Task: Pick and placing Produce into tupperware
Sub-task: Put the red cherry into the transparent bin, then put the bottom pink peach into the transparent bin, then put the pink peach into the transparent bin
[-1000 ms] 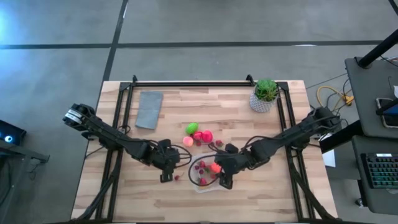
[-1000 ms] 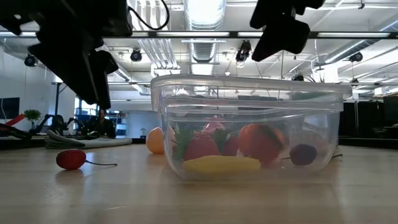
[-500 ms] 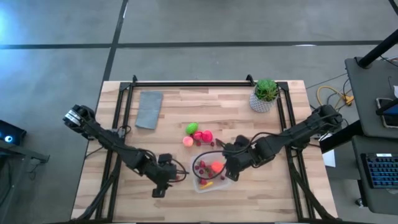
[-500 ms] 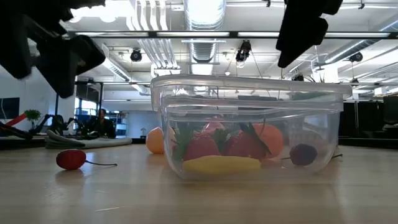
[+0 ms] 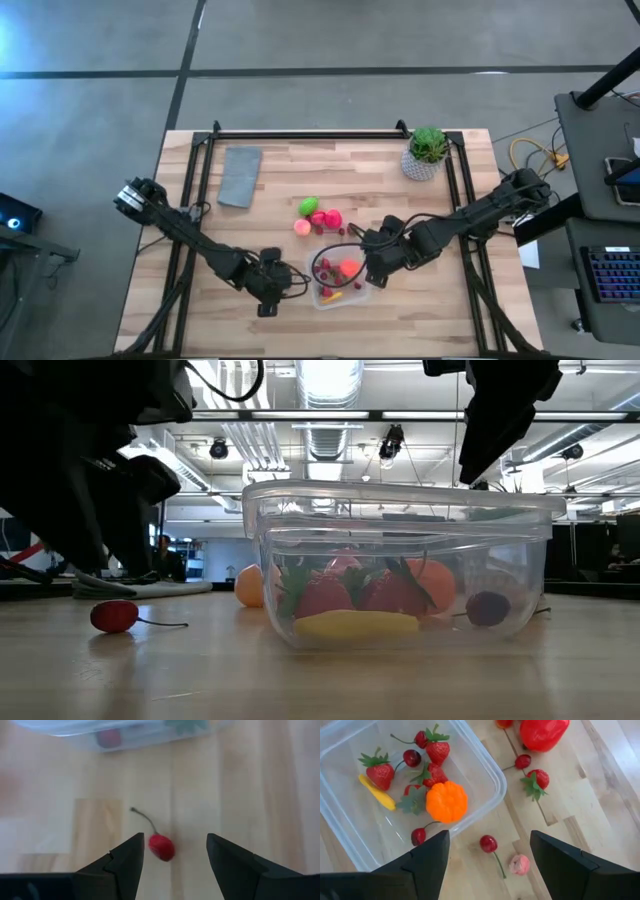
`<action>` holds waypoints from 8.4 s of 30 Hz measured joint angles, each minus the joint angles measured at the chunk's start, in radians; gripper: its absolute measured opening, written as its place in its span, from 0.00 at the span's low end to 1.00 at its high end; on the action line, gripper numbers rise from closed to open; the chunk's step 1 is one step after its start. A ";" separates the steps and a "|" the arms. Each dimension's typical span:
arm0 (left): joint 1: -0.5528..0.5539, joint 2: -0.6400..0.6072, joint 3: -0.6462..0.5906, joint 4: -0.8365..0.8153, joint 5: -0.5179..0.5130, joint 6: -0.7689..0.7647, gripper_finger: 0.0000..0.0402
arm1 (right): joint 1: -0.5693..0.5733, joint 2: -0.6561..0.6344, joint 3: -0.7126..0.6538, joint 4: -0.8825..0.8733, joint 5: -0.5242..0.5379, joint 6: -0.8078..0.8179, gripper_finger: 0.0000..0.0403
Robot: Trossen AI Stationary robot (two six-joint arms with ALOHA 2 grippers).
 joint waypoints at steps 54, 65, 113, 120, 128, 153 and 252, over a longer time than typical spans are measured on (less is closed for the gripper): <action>0.002 0.106 -0.003 0.023 -0.030 -0.011 0.25 | 0.002 0.000 -0.017 0.001 0.016 -0.017 0.64; 0.007 0.078 0.001 -0.005 -0.036 -0.005 0.18 | 0.005 -0.009 -0.016 0.000 0.016 -0.017 0.64; 0.236 -0.027 0.185 0.110 0.047 0.014 0.54 | 0.007 -0.406 -0.332 -0.029 0.047 0.061 0.66; 0.236 -0.118 0.163 -0.091 0.035 0.012 0.54 | 0.007 -0.350 -0.368 -0.002 0.020 0.005 0.66; 0.236 -0.252 0.064 -0.139 -0.018 0.014 0.54 | 0.006 -0.292 -0.466 0.147 -0.020 -0.039 0.66; 0.237 -0.461 -0.159 -0.141 -0.084 0.014 0.54 | -0.109 -0.040 -0.467 0.381 -0.167 -0.171 0.63; 0.444 -0.344 -0.375 0.381 -0.119 0.352 0.54 | -0.166 -0.072 0.152 -0.161 0.144 0.018 0.79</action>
